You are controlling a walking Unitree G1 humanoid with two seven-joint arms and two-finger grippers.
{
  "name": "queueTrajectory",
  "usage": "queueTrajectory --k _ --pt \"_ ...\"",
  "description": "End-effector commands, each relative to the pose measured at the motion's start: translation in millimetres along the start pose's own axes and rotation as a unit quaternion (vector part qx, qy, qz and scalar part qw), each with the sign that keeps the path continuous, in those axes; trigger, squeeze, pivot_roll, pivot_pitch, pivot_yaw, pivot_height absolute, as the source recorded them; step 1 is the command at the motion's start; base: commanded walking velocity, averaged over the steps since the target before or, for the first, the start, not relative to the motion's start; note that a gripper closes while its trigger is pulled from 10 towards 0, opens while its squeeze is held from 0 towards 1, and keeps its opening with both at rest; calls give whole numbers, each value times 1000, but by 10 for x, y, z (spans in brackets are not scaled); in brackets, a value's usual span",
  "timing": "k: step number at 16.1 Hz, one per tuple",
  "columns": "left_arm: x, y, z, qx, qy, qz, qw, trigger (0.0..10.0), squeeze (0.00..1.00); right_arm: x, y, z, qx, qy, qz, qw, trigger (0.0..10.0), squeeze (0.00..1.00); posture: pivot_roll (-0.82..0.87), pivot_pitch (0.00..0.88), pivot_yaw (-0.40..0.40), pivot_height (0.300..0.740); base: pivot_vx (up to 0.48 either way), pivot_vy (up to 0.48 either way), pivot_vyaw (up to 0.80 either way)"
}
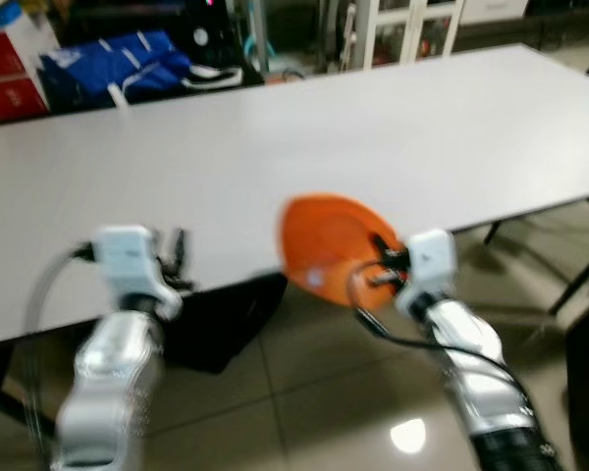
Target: Setting the table
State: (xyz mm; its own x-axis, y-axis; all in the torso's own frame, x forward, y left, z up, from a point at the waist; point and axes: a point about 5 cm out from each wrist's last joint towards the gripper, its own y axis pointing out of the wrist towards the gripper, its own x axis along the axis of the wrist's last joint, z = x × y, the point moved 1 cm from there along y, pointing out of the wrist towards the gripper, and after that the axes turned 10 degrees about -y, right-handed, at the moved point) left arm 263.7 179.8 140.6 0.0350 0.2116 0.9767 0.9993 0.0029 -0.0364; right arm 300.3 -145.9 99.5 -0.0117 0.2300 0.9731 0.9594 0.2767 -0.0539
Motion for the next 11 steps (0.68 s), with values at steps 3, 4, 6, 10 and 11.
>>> queueTrajectory --k 3,4,6,10,11 --pt "67 -5 100 17 10 -11 1000 10000 0 168 79 87 11 2 -36 999 0 0 -77 0 69 740 317 -355 0" --pt "79 -5 104 19 9 -17 1000 10000 0 168 80 91 11 2 -36 999 0 0 -77 0 70 740 326 -349 0" --pt "82 -8 136 37 6 -22 999 10000 0 171 76 98 11 2 -36 999 0 0 -79 0 71 740 189 -137 0" --pt "110 5 66 17 33 -30 999 10000 0 173 76 81 8 1 -36 999 0 0 -83 0 69 740 0 0 0" --pt "109 4 54 14 35 -31 999 10000 0 190 79 74 7 0 -39 999 0 0 -84 0 69 740 0 0 0"
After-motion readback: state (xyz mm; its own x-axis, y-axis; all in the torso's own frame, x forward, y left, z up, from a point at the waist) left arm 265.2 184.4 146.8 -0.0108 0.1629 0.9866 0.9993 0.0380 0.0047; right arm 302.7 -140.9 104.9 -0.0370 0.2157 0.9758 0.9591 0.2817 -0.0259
